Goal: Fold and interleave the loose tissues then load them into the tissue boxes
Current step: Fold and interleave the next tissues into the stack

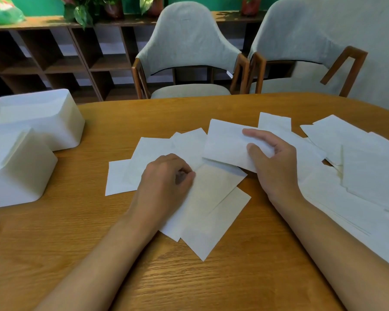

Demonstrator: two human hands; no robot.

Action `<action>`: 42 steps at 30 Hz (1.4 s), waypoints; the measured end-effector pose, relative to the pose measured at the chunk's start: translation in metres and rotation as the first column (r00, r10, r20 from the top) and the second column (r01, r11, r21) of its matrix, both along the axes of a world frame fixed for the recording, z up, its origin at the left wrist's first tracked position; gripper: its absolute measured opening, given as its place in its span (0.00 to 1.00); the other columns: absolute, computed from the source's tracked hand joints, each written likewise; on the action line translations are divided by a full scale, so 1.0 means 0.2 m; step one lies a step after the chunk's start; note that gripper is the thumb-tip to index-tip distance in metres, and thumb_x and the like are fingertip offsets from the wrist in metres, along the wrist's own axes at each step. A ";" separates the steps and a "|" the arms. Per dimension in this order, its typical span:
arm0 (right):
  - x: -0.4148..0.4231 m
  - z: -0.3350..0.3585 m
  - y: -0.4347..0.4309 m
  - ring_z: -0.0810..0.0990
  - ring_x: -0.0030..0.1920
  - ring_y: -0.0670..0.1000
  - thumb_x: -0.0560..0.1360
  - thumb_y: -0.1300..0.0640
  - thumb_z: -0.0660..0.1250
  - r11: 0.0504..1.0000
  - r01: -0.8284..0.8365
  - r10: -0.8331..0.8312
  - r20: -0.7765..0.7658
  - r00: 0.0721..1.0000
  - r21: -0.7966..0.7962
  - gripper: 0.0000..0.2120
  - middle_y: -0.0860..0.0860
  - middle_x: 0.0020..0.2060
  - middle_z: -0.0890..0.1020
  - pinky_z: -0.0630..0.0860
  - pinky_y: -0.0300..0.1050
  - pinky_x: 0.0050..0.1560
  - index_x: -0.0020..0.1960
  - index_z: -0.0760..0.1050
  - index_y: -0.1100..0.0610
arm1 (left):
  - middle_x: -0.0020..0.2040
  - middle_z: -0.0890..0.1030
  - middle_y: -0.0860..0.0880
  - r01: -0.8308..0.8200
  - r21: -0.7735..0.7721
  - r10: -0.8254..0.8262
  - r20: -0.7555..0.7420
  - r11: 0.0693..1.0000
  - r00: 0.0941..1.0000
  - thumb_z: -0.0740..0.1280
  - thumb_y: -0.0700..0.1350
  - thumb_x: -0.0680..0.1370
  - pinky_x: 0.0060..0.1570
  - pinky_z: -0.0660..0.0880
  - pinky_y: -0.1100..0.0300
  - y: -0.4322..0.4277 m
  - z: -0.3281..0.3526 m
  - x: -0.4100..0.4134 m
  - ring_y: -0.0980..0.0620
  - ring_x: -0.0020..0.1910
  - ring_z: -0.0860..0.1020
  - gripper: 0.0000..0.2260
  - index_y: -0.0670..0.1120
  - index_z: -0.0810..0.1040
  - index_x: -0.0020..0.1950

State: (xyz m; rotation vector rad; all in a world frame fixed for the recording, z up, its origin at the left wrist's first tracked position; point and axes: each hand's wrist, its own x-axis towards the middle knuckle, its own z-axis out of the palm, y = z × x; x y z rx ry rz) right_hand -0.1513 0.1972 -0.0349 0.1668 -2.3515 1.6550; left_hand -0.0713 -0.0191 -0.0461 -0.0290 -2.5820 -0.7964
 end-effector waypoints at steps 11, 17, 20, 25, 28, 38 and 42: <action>0.01 0.04 0.01 0.67 0.55 0.22 0.83 0.53 0.63 0.999 -0.043 0.042 -0.011 0.999 -0.019 0.12 0.25 0.56 0.72 0.65 0.15 0.47 0.63 0.80 0.42 | 0.46 0.87 0.55 0.258 0.283 -0.285 0.059 0.924 0.957 0.75 0.37 0.73 0.54 0.81 0.63 -0.02 0.15 0.06 0.55 0.49 0.85 0.05 0.47 0.84 0.43; 0.03 0.10 0.01 0.69 0.59 0.23 0.82 0.45 0.60 0.985 -0.162 0.161 -0.023 0.987 -0.061 0.14 0.29 0.59 0.77 0.62 0.15 0.52 0.64 0.80 0.44 | 0.42 0.87 0.49 0.299 0.582 -0.416 0.075 0.756 0.906 0.70 0.34 0.72 0.44 0.77 0.57 -0.03 0.23 0.10 0.41 0.44 0.86 0.03 0.41 0.82 0.41; 0.07 0.11 -0.01 0.72 0.60 0.28 0.81 0.41 0.57 0.942 -0.332 0.334 -0.031 0.942 0.042 0.15 0.24 0.55 0.76 0.69 0.24 0.60 0.61 0.78 0.40 | 0.41 0.86 0.49 0.302 0.613 -0.423 0.058 0.730 0.904 0.68 0.31 0.74 0.40 0.73 0.66 -0.04 0.24 0.11 0.53 0.34 0.81 0.05 0.39 0.80 0.41; 0.10 0.10 -0.04 0.75 0.58 0.33 0.77 0.43 0.71 0.905 -0.416 0.416 0.026 0.909 0.091 0.04 0.29 0.53 0.81 0.69 0.36 0.59 0.49 0.84 0.39 | 0.39 0.85 0.46 0.172 0.562 -0.247 0.060 0.809 0.967 0.73 0.35 0.77 0.40 0.73 0.67 -0.04 0.21 0.06 0.53 0.34 0.77 0.05 0.45 0.85 0.44; 0.10 0.10 -0.04 0.73 0.57 0.32 0.77 0.48 0.72 0.931 -0.353 0.352 0.021 0.936 0.092 0.04 0.28 0.50 0.81 0.71 0.39 0.57 0.46 0.84 0.40 | 0.40 0.87 0.49 0.120 0.603 -0.185 0.048 0.789 0.982 0.76 0.41 0.77 0.45 0.76 0.64 -0.05 0.20 0.04 0.56 0.42 0.83 0.04 0.47 0.86 0.52; 0.12 0.09 -0.06 0.70 0.55 0.24 0.71 0.38 0.74 0.876 -0.480 0.474 0.112 0.874 0.036 0.26 0.21 0.55 0.72 0.76 0.31 0.52 0.67 0.72 0.33 | 0.49 0.87 0.57 0.043 0.620 -0.086 0.040 0.783 0.995 0.78 0.45 0.75 0.53 0.83 0.47 -0.05 0.17 0.02 0.55 0.52 0.85 0.06 0.52 0.88 0.51; 0.15 0.09 -0.08 0.58 0.57 0.15 0.69 0.37 0.70 0.871 -0.483 0.479 0.065 0.876 0.090 0.37 0.14 0.59 0.59 0.62 0.14 0.49 0.74 0.60 0.32 | 0.50 0.87 0.56 0.036 0.633 -0.093 0.057 0.773 0.994 0.78 0.44 0.75 0.54 0.83 0.43 -0.03 0.15 0.02 0.54 0.52 0.85 0.06 0.51 0.88 0.51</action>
